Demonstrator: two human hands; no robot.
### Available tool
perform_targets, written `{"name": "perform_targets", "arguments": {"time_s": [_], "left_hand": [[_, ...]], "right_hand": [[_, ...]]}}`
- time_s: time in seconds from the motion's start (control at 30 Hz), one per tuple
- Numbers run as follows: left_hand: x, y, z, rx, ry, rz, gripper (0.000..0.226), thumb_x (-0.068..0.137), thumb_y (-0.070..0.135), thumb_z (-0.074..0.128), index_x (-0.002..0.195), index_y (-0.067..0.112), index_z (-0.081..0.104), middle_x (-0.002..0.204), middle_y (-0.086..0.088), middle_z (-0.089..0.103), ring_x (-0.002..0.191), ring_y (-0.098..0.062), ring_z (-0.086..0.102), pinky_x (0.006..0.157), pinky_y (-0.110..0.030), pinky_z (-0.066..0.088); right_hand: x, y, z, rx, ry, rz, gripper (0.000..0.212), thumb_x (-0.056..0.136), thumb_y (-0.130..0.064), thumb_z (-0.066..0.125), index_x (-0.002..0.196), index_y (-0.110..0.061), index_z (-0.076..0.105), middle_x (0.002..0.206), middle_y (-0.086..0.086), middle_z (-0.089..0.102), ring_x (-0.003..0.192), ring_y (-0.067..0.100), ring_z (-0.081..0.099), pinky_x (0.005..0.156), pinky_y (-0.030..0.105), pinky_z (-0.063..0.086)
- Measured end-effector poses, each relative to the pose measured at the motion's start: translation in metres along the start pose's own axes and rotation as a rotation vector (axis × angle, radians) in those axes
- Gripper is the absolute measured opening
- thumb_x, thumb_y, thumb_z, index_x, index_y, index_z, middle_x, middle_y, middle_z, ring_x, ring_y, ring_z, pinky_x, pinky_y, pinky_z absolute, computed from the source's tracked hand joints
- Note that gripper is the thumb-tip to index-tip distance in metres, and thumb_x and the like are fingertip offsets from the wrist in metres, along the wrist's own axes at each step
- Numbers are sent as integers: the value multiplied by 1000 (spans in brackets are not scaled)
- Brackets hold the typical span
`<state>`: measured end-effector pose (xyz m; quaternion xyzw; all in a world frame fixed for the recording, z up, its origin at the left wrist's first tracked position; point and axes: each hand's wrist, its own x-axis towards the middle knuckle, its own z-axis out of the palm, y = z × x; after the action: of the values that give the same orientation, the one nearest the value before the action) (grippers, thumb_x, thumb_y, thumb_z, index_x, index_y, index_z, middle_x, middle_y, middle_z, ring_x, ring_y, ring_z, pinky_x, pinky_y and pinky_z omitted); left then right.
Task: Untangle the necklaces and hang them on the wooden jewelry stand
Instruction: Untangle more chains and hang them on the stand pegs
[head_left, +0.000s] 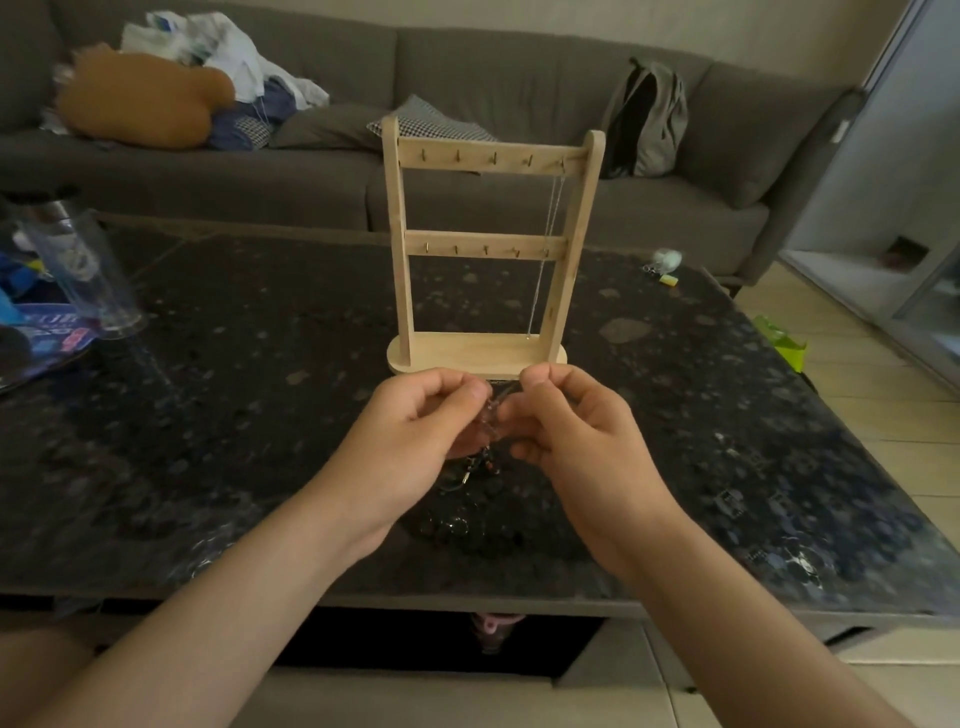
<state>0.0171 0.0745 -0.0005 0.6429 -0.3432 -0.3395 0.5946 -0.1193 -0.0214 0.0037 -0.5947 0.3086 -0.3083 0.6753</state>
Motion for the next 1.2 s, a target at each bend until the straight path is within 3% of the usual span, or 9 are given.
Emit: {"name": "perform_targets", "arguments": {"time_s": [0.13, 0.23, 0.43, 0.53, 0.67, 0.77, 0.87, 1.07, 1.2], "left_hand": [[-3, 2, -3, 8, -4, 2, 23, 110, 24, 59, 115, 14, 79, 104, -6, 83, 105, -22, 78, 105, -47, 60], [-7, 3, -4, -1, 20, -6, 22, 111, 22, 57, 113, 12, 77, 98, -2, 82, 97, -16, 78, 103, -46, 61], [-8, 3, -5, -157, 120, -77, 27, 113, 21, 49, 120, 6, 70, 106, -21, 78, 101, -27, 78, 103, -49, 60], [-12, 7, -4, -240, 119, -101, 25, 115, 20, 46, 122, 9, 67, 92, -14, 77, 97, -27, 78, 101, -48, 60], [-15, 9, -5, -264, 102, -91, 20, 114, 18, 50, 118, 9, 67, 86, -6, 75, 90, -22, 77, 102, -50, 61], [-16, 11, -6, -257, 104, -58, 19, 112, 16, 53, 109, 8, 71, 86, -4, 72, 90, -21, 76, 102, -49, 62], [-15, 13, -6, -319, 164, -68, 22, 113, 16, 51, 107, 6, 70, 87, -7, 72, 89, -22, 77, 98, -47, 63], [-14, 12, 2, -482, 267, -185, 22, 107, 10, 45, 102, 9, 66, 90, -13, 79, 88, -27, 82, 91, -44, 65], [-15, 13, 3, -559, 211, -204, 23, 108, 10, 43, 116, 8, 64, 103, -18, 83, 98, -29, 82, 94, -44, 62]], "right_hand": [[-4, -1, 0, 12, -52, 48, 20, 104, -24, 69, 122, -16, 68, 91, 1, 79, 88, 14, 74, 84, 36, 51], [-8, 0, 0, -2, -84, 45, 29, 98, -12, 74, 125, -18, 66, 89, -2, 80, 84, 7, 73, 81, 27, 50], [-11, -2, -2, 144, -81, 90, 21, 100, -2, 60, 102, -20, 71, 86, 1, 67, 85, 16, 63, 80, 35, 43], [-13, -4, -2, 151, -90, 112, 31, 100, 1, 45, 91, -20, 67, 70, 1, 54, 73, 18, 55, 76, 37, 40], [-16, -3, -2, 173, -81, 131, 21, 108, -5, 45, 105, -15, 64, 63, -3, 39, 64, 17, 48, 73, 36, 40], [-18, -5, -4, 87, -99, 96, 14, 100, -8, 61, 111, -12, 70, 65, -3, 49, 67, 15, 51, 75, 34, 43], [-20, -7, -6, -65, -13, 49, 25, 91, 2, 69, 107, -15, 76, 76, 1, 66, 72, 11, 58, 69, 23, 49], [-21, -3, 0, -164, 211, -48, 16, 94, -1, 73, 97, -16, 77, 68, 15, 64, 55, 8, 55, 50, 14, 45], [-22, -3, 1, -254, 169, -95, 9, 98, -13, 73, 96, -20, 79, 76, 16, 76, 66, 19, 68, 64, 23, 59]]}}
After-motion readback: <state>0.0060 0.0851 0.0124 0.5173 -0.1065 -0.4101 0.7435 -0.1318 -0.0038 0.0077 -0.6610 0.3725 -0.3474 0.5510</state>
